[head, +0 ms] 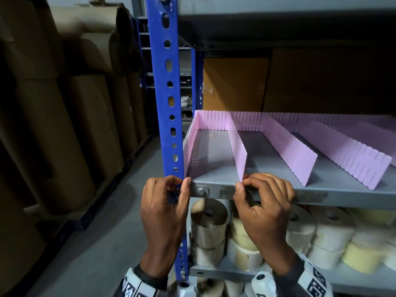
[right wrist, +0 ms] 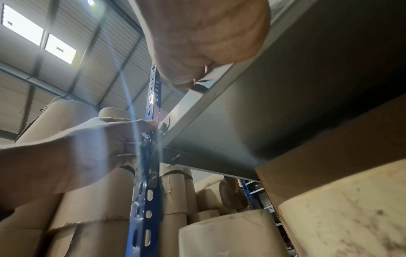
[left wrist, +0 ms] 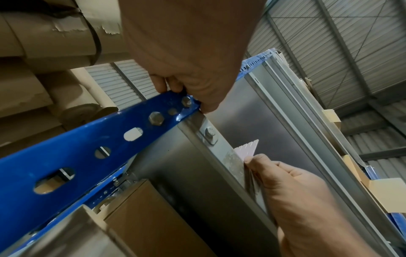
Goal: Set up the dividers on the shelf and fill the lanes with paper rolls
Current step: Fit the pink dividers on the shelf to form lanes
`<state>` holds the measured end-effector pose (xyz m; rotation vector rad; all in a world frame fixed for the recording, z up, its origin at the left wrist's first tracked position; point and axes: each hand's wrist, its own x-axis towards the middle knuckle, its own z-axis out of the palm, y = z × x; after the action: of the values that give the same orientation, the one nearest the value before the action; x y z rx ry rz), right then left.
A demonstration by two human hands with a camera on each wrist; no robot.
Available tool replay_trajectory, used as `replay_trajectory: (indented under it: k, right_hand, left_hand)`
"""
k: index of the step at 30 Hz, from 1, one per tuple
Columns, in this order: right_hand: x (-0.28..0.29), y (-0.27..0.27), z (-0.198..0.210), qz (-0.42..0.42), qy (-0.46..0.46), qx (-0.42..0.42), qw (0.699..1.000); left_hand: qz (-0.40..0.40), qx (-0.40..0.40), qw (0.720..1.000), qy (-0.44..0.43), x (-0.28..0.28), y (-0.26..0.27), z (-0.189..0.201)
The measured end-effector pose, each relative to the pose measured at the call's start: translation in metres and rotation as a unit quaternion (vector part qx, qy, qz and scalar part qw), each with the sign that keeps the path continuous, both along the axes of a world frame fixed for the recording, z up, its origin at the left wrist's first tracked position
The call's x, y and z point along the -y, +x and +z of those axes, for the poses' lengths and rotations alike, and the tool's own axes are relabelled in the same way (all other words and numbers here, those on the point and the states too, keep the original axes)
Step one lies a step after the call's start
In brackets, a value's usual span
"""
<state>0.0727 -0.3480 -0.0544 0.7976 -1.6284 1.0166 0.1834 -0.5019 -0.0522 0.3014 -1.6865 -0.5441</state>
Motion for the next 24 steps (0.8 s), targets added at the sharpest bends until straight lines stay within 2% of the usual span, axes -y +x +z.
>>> replay_trajectory:
  k: [11,15,19,24]
  right_hand:
    - [-0.001,0.001,0.0,0.007,0.001,-0.002,1.0]
    - [-0.007,0.007,0.001,0.033,0.001,0.015,0.999]
    - [-0.03,0.021,-0.003,0.073,-0.003,0.03,0.997]
    - [-0.082,0.036,-0.029,0.046,0.065,0.082,0.993]
  left_hand:
    - [-0.031,0.01,0.999,-0.006,0.001,0.009,0.001]
    - [-0.042,0.01,0.999,-0.001,-0.006,0.015,-0.001]
    - [-0.142,0.025,0.99,0.009,-0.028,0.024,-0.005]
    - [-0.294,0.162,0.941,0.038,-0.056,0.018,-0.027]
